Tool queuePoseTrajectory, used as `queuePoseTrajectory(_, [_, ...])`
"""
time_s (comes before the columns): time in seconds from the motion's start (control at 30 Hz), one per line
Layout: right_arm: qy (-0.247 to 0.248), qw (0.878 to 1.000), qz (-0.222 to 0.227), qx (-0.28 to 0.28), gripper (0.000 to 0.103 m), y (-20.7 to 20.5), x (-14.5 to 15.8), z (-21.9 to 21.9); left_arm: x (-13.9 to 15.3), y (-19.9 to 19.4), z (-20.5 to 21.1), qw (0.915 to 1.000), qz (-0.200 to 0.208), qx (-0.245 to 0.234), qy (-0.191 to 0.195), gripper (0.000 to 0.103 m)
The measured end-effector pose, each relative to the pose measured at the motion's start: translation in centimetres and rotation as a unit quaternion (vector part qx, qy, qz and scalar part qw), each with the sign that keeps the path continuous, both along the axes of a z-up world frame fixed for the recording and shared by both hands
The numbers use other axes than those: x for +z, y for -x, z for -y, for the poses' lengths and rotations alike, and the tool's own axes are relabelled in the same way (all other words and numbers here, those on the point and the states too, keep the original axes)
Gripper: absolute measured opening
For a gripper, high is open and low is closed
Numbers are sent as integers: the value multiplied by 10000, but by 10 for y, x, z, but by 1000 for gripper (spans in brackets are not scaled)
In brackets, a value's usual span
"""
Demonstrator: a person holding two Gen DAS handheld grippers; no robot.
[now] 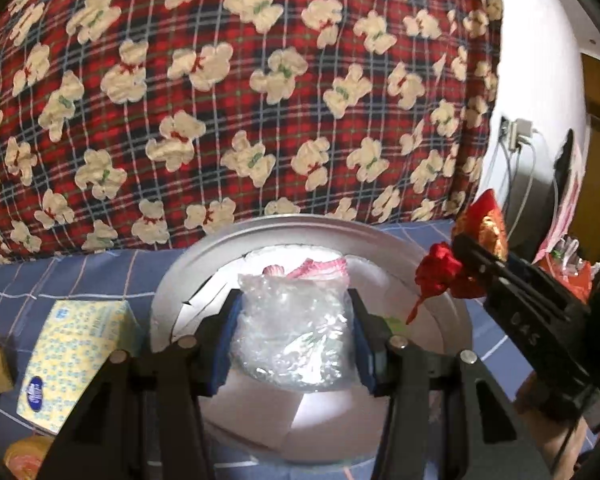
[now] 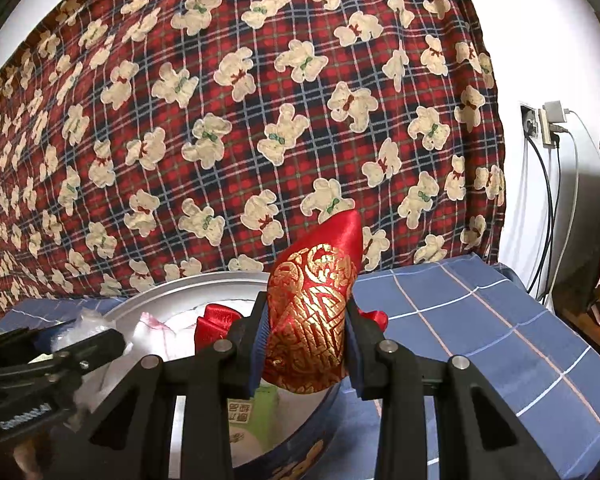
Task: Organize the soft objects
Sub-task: 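Carry the plastic bag in the left tool and pouch in the right tool over the tin, then open the left tool releasing the bag into the tin while the right tool drops the pouch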
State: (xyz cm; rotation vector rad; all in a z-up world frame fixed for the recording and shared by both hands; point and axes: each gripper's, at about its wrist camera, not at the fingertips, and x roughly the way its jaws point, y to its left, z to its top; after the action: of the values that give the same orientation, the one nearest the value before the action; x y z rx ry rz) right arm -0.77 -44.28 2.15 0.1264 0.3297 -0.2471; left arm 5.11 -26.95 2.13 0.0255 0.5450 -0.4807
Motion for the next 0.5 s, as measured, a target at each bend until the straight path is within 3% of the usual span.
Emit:
queuePoseTrajectory(0.17, [204,9996,-183,0,36,-14,-5,-1,-11,-11,8,9997,-113,190,-132,50])
queuePoseTrajectory(0.5, [92,9965,-733,398,36,-40,-19,-8,-22,-28,11,9980,-266,492,-302,50])
